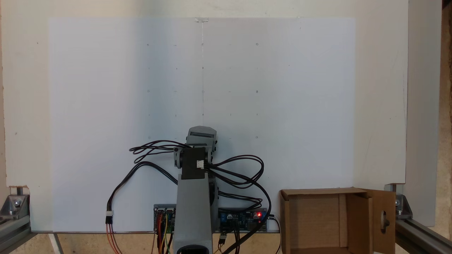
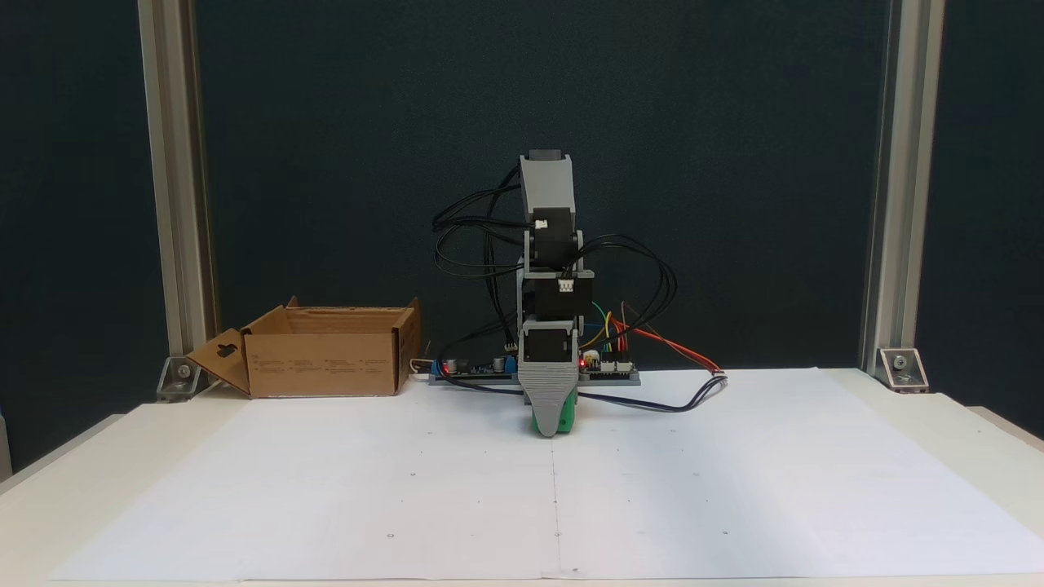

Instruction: Grasp a green dice and put it in the bin.

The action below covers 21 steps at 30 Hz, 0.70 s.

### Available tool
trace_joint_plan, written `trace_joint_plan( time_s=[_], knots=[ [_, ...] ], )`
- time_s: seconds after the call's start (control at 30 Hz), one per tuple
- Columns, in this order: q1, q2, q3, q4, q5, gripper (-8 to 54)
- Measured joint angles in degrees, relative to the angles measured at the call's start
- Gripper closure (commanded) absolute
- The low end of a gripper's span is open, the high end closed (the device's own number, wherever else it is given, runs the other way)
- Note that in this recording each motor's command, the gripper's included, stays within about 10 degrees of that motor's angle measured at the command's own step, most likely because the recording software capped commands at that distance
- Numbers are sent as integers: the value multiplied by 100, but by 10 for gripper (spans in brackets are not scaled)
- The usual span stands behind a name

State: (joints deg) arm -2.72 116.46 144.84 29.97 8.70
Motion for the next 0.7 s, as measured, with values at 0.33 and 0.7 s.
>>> trace_joint_plan(
  time_s=[0.33,0.7],
  knots=[
    [457,176,-4175,3393,0,338],
    [2522,176,-4597,3691,-527,338]
  ],
)
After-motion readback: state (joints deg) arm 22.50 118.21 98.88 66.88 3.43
